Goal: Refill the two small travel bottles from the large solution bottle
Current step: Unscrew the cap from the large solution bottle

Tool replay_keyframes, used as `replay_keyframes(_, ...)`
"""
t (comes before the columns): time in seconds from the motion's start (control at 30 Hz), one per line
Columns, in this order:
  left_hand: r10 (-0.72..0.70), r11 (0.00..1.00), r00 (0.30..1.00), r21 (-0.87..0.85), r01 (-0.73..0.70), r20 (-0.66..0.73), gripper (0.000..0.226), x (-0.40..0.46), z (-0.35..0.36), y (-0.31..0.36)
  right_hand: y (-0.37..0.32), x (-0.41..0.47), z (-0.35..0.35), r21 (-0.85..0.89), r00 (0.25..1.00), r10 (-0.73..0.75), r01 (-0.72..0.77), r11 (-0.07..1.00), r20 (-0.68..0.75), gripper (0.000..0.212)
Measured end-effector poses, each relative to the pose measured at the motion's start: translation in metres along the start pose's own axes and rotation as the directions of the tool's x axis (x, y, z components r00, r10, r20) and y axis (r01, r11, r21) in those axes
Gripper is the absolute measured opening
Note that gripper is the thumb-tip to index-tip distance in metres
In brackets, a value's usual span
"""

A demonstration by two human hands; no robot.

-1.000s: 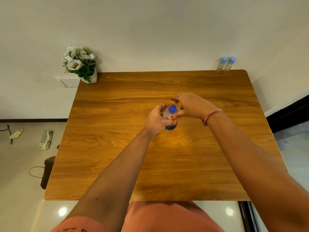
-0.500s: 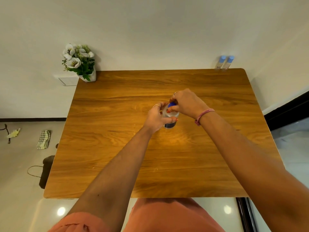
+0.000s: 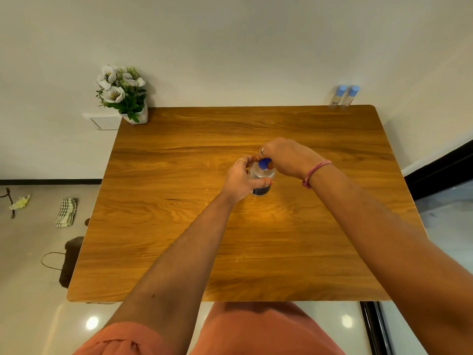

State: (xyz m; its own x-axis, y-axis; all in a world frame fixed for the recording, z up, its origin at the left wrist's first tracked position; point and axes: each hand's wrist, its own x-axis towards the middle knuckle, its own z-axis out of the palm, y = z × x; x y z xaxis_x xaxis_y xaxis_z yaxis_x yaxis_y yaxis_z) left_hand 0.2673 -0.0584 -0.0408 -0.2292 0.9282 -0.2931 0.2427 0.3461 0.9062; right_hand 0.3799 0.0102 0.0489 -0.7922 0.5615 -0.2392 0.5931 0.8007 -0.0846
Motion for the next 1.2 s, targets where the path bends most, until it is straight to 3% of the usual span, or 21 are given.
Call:
replay_keyframes(0.1, -0.008, 1.0, 1.0, 0.008, 0.008, -0.003, 0.074, 0.0, 0.0, 0.0, 0.0, 0.004, -0.002, 0.04, 0.996, 0.089, -0.089, 0.995, 0.009, 0.022)
replay_keyframes(0.3, -0.013, 1.0, 1.0, 0.008, 0.013, -0.006, 0.076, 0.001, 0.002, -0.002, -0.002, 0.001, 0.014, -0.139, 0.97, 0.215, -0.231, 0.963, -0.115, 0.038)
replay_keyframes(0.47, 0.018, 1.0, 1.0, 0.003, -0.018, -0.001, 0.071, -0.001, 0.0, 0.001, 0.006, 0.003, 0.009, 0.081, 0.99, 0.086, -0.095, 0.992, 0.115, 0.043)
replay_keyframes(0.6, 0.01, 1.0, 1.0, -0.02, -0.01, 0.0, 0.069, -0.001, -0.001, -0.001, 0.003, 0.005, 0.009, 0.046, 0.998, 0.055, -0.056, 0.997, 0.02, 0.021)
replay_keyframes(0.83, -0.003, 1.0, 1.0, -0.012, 0.003, -0.003, 0.076, 0.0, 0.002, -0.003, -0.011, -0.001, 0.01, -0.177, 0.964, 0.249, -0.263, 0.949, -0.098, 0.045)
replay_keyframes(1.07, 0.016, 1.0, 1.0, -0.008, -0.016, -0.004, 0.071, 0.0, 0.0, -0.002, -0.005, 0.001, -0.004, -0.029, 0.998, 0.043, -0.042, 0.999, 0.04, 0.033)
replay_keyframes(1.2, 0.026, 1.0, 1.0, 0.006, -0.026, -0.005, 0.069, -0.001, 0.0, -0.003, -0.006, 0.002, -0.002, -0.043, 0.998, 0.055, -0.054, 0.998, 0.016, 0.017)
